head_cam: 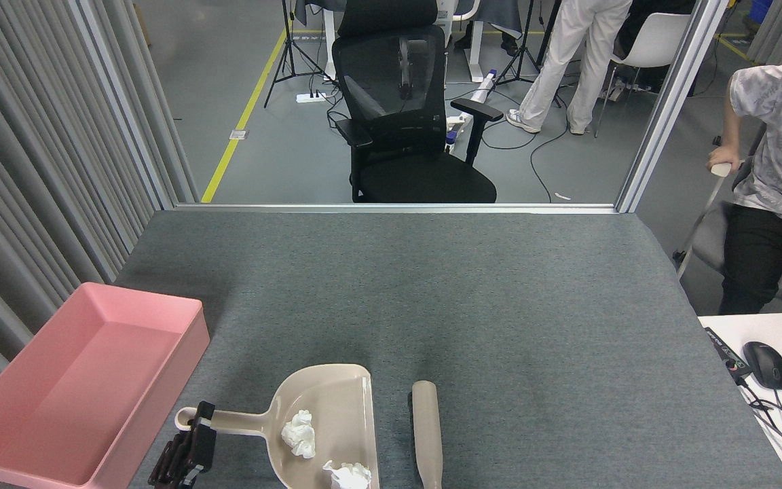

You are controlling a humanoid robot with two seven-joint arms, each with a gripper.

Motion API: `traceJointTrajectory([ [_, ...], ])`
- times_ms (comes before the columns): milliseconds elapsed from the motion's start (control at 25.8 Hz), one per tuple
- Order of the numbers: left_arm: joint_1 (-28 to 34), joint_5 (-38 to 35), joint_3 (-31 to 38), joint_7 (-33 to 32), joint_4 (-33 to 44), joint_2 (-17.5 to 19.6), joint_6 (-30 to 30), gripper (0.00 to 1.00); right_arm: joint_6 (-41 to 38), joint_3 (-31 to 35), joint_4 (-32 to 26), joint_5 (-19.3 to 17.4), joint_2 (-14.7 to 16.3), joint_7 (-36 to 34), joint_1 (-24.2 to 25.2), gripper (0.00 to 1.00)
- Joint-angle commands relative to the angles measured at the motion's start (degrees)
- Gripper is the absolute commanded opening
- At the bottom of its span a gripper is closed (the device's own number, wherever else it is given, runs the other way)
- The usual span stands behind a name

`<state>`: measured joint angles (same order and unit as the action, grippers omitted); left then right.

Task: Sweep and dump garbage into bin
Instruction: 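Brush the paper balls deeper into the dustpan with the right hand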

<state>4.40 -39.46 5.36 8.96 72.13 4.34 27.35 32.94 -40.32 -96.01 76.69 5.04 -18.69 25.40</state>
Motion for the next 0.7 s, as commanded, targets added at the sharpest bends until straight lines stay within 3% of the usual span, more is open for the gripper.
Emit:
traceJointTrajectory([
  [0, -0.01, 0.00, 0.00, 0.01, 0.03, 0.06, -0.02, 0.40, -0.24, -2.48, 0.30, -1.71, -0.29, 0.41, -0.53, 0.00],
  [116, -0.01, 0.00, 0.00, 0.01, 0.03, -0.03, -0.02, 0.40, -0.24, -4.59, 1.44, -5.50, -0.55, 0.58, -1.06, 0.00],
  [310, -0.01, 0.00, 0.00, 0.01, 0.03, -0.12, -0.02, 0.40, -0.51, -5.73, 1.97, -6.99, -0.99, 0.05, -1.41, 0.00],
  [504, -0.01, 0.00, 0.00, 0.01, 0.03, -0.03, -0.02, 0.40, -3.23, -6.70, 2.50, -9.89, -2.58, -0.21, -4.05, 0.00],
  [659, -0.01, 0.00, 0.00, 0.01, 0.03, -0.12, -0.02, 0.40, -3.32, -10.39, 4.17, -10.07, -4.42, 0.41, -7.12, 0.00],
])
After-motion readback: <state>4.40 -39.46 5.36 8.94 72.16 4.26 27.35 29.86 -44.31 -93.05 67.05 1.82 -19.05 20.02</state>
